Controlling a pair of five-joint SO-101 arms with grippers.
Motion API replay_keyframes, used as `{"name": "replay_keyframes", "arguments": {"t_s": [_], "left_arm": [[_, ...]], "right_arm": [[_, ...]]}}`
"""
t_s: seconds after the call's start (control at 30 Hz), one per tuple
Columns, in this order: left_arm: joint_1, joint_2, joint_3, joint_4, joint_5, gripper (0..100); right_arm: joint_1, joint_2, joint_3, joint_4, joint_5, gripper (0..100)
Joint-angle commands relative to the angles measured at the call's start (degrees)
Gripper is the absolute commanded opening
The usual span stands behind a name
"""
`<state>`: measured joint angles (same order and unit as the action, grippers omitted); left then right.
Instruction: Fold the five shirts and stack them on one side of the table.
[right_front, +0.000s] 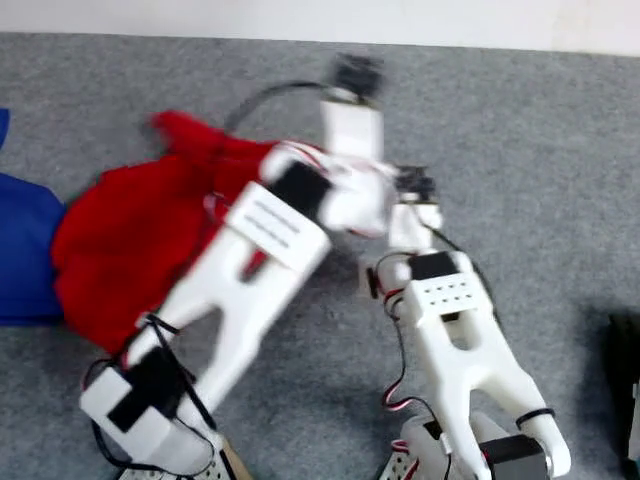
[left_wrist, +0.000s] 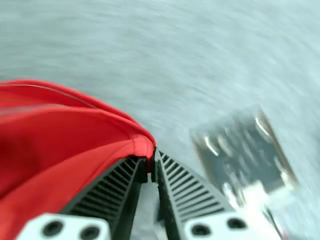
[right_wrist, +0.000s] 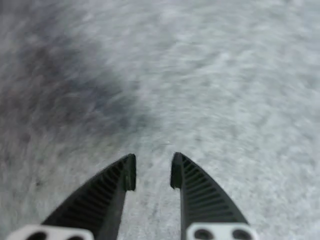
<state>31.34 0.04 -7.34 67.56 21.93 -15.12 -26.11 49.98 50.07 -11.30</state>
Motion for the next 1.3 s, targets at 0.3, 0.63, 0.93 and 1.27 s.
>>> {"name": "replay_keyframes", "arguments": {"t_s": [0.3,0.63,0.93,1.27], "left_arm": [[-7.0,-4.4,-3.4,18.5,-2.3,47],[-39.3,-22.7,4.4,28.7,-15.4,31],[-52.9,-36.5,41.5,13.5,-26.3,27],[-69.4,-52.6,69.1,-0.7,-34.0,29]], "right_arm": [[1.5,-2.1,-1.0,0.7,1.1,13.1],[1.6,-2.1,-1.0,0.9,1.1,13.1],[1.5,-2.1,-0.7,0.9,1.3,13.1],[1.5,-1.5,-0.8,0.9,1.6,13.1]]}}
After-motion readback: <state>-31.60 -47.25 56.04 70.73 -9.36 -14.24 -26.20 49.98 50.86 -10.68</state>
